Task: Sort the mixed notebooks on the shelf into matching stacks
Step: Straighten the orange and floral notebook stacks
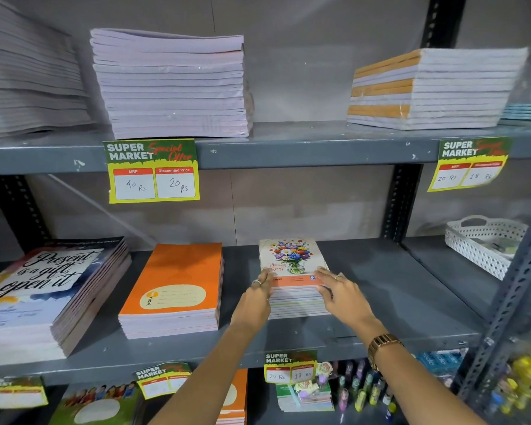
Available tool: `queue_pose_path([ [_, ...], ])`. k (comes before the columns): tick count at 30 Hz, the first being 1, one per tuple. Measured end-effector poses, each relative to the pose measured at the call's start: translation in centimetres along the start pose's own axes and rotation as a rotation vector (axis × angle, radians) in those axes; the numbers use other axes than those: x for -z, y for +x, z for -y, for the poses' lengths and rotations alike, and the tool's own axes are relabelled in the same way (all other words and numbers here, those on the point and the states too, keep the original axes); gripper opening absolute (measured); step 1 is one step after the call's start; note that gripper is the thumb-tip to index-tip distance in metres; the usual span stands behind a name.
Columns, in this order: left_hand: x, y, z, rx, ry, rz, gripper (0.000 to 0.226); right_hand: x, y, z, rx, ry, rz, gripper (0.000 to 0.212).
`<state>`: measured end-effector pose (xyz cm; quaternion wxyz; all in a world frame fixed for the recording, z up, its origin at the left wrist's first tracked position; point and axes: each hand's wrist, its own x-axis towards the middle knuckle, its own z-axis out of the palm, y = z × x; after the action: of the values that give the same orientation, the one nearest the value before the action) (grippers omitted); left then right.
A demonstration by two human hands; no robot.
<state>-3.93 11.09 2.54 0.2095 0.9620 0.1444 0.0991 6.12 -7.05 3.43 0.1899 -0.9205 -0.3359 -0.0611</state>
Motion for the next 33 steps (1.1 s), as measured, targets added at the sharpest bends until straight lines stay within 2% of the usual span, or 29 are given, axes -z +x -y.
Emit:
queue_pose_path([
  [5,-0.1,-0.5,-1.3,-0.051,0.333,-0.081,0.055,-0.2,0.3,0.5,0.135,-0.223,-0.022,0.047],
  [8,-0.4,-0.5,-1.9,-0.073,0.424,-0.078,0.055,-0.3,0.3,1.1,0.166,-0.226,-0.022,0.050],
  [20,-0.2,-0.4,-1.9,-0.110,0.281,-0.100,0.064,-0.4,0.3,0.8,0.224,-0.215,-0.066,0.050],
  [33,-0.4,0.0,-1.3,-0.174,0.378,-0.095,0.067,-1.4,0.4,0.0,0.230,-0.220,-0.084,0.052],
])
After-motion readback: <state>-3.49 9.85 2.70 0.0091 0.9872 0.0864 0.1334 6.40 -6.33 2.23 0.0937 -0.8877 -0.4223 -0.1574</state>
